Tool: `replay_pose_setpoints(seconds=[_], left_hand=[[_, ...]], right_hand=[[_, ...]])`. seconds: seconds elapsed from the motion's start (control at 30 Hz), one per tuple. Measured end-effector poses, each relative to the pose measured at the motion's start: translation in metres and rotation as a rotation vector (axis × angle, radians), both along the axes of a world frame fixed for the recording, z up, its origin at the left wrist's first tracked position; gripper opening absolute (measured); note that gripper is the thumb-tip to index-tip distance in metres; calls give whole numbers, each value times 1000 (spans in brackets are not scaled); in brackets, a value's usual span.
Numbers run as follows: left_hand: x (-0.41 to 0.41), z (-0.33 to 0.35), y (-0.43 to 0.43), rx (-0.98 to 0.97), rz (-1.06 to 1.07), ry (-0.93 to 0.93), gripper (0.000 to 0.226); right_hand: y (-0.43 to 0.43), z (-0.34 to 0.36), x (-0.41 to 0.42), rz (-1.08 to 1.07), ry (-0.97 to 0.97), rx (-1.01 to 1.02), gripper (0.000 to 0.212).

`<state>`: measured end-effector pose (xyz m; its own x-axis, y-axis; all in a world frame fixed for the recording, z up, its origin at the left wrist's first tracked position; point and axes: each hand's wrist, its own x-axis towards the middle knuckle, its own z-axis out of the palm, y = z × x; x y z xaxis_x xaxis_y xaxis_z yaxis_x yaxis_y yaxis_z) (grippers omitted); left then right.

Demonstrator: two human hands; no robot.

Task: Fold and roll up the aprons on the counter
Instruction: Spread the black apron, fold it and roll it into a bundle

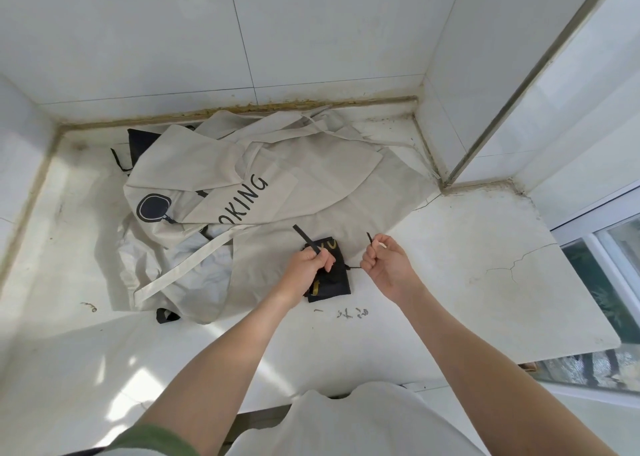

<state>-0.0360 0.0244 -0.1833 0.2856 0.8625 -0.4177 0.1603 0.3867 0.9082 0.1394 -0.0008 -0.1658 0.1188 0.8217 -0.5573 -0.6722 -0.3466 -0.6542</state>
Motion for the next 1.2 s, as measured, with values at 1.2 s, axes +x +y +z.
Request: replay_pose_setpoints(seconds=[1.2], left_hand=[[-7, -1, -1, -143, 432, 139, 38]], right_hand=[[-3, -3, -6, 926, -1345, 142, 8]])
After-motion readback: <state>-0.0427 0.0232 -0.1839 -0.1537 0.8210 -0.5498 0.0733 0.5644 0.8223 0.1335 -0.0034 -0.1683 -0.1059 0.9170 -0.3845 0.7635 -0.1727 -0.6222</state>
